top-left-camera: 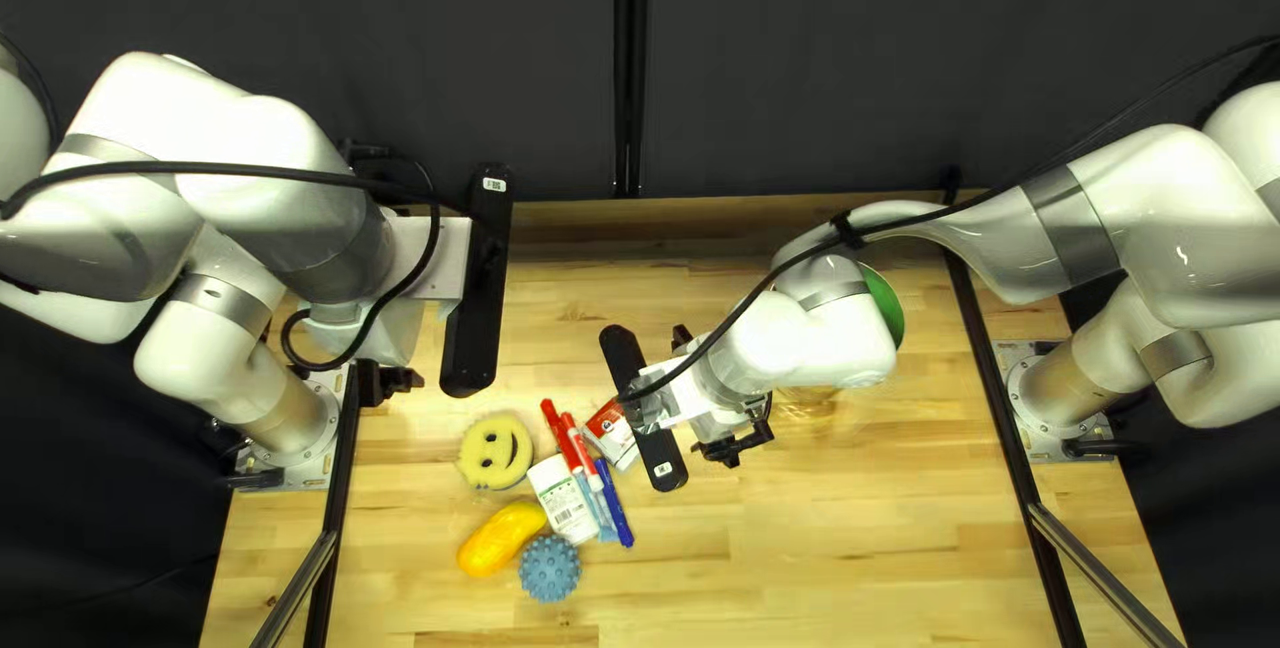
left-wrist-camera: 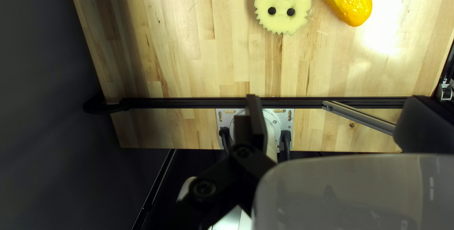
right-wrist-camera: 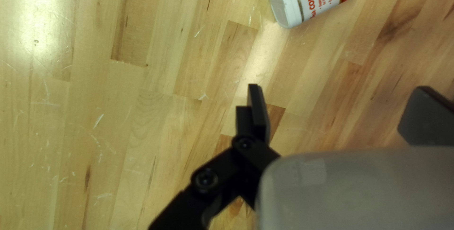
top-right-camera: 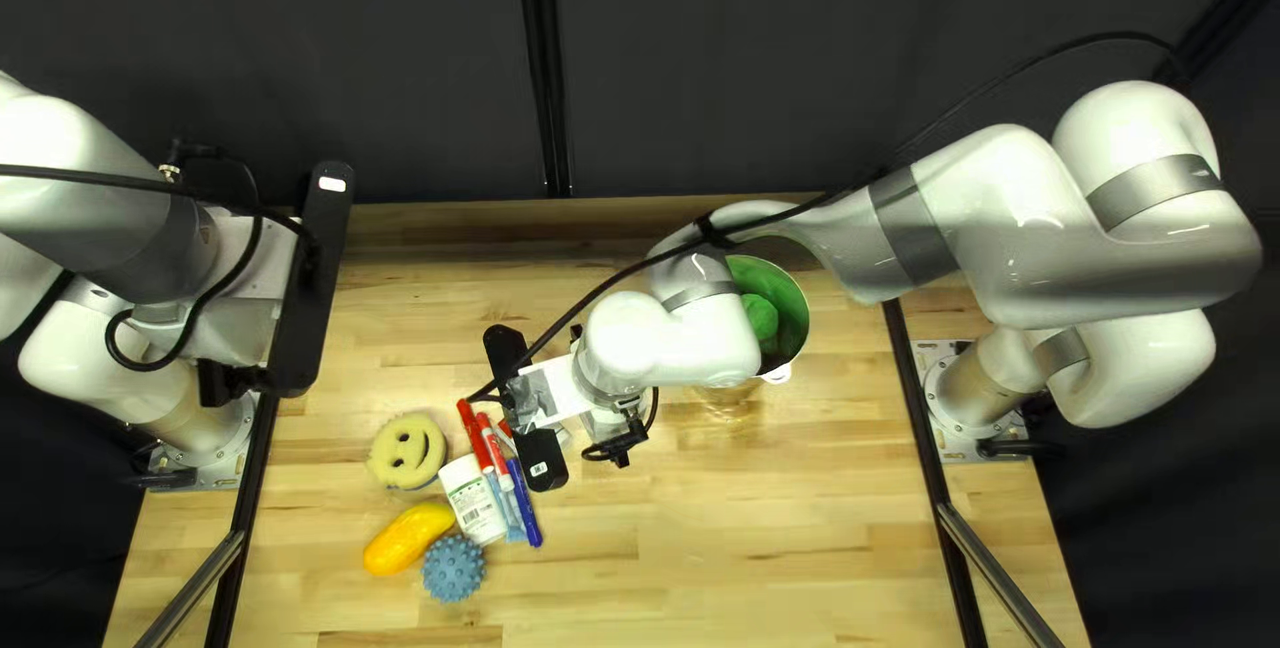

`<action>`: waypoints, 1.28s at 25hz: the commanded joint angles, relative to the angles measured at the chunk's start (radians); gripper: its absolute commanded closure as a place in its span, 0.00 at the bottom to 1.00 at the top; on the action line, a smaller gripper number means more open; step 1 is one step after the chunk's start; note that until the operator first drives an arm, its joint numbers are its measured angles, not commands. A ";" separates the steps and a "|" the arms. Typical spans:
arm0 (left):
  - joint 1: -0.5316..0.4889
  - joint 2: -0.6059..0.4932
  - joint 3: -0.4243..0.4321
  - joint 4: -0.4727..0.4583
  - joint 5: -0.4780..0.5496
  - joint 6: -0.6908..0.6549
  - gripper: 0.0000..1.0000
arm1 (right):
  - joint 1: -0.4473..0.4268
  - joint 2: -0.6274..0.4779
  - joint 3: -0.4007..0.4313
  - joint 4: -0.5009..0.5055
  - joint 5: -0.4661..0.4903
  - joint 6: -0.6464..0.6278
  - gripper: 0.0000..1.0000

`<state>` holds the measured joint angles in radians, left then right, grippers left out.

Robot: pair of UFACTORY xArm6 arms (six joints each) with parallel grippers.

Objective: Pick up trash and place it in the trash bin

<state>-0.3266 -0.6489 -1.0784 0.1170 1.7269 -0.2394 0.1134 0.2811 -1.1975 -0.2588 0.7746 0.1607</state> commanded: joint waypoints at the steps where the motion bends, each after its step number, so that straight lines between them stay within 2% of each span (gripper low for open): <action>1: 0.000 0.000 0.000 0.000 0.000 0.000 0.00 | -0.028 0.127 -0.161 -0.024 0.059 0.341 0.00; 8: 0.000 0.000 0.000 0.000 0.000 0.000 0.00 | -0.014 0.169 -0.188 -0.097 0.096 0.788 0.00; 13: 0.000 0.000 0.000 0.000 0.000 0.000 0.00 | 0.006 0.161 -0.140 -0.140 0.057 0.974 0.00; 18: 0.000 0.000 0.000 0.000 0.000 0.000 0.00 | 0.030 0.206 -0.148 -0.169 0.013 1.063 0.00; 25: 0.000 0.000 0.000 0.000 0.000 0.000 0.00 | 0.031 0.261 -0.172 -0.192 -0.055 1.094 0.00; 32: 0.000 0.000 0.000 0.000 0.000 0.000 0.00 | 0.031 0.308 -0.228 -0.184 -0.046 1.104 0.00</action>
<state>-0.3267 -0.6489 -1.0784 0.1170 1.7269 -0.2394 0.1432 0.5691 -1.4018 -0.4489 0.7239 1.2665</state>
